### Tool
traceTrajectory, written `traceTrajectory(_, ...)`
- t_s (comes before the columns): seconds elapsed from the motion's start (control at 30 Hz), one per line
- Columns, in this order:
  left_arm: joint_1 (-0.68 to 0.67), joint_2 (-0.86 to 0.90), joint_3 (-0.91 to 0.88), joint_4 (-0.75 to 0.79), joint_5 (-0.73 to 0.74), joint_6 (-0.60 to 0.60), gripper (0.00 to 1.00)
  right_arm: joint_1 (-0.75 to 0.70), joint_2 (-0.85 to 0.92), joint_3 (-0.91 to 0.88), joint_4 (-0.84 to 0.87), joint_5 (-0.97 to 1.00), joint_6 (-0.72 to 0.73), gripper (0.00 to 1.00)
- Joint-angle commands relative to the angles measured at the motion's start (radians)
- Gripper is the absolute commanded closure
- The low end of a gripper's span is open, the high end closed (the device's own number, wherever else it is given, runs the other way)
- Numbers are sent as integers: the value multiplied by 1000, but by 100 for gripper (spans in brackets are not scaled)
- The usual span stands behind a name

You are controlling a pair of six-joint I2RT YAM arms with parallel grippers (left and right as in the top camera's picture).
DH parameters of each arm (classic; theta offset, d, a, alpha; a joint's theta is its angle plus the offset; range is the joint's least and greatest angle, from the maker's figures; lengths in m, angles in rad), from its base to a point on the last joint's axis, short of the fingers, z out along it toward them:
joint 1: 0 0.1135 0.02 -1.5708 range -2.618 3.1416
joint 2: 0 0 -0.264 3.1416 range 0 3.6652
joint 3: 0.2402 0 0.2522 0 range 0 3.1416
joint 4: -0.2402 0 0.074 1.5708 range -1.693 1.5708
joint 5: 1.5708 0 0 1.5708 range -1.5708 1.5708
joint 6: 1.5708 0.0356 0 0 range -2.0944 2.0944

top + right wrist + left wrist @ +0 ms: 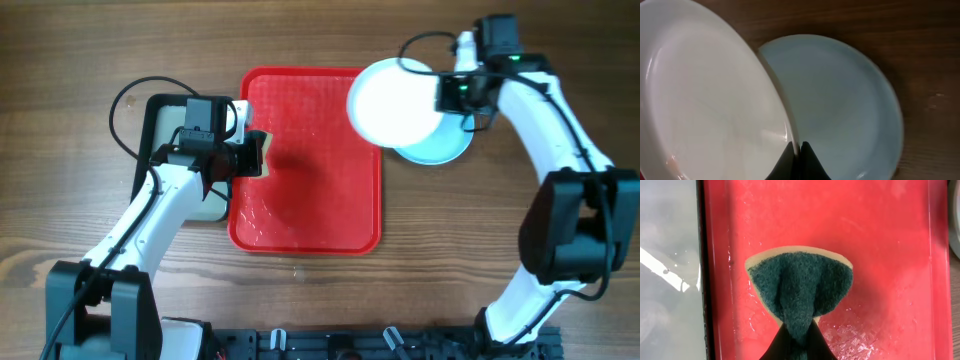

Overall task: Clean dirty plates on tray and stack at the side
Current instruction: 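Lower the white plate onto the light-blue plates and release it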

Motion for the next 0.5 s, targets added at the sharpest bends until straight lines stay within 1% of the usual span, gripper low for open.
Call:
traceTrajectory(0.0, 5, 2, -1, 0, 21, -10, 96, -69, -16, -8, -13, -9, -3, 96)
traceTrajectory(0.2, 5, 2, -1, 0, 21, -10, 96, -116, -16, -73, -23, 8, -3, 95)
traceTrajectory(0.47, 5, 2, -1, 0, 21, -10, 96, -119, -16, -123, -1, 26, -5, 96)
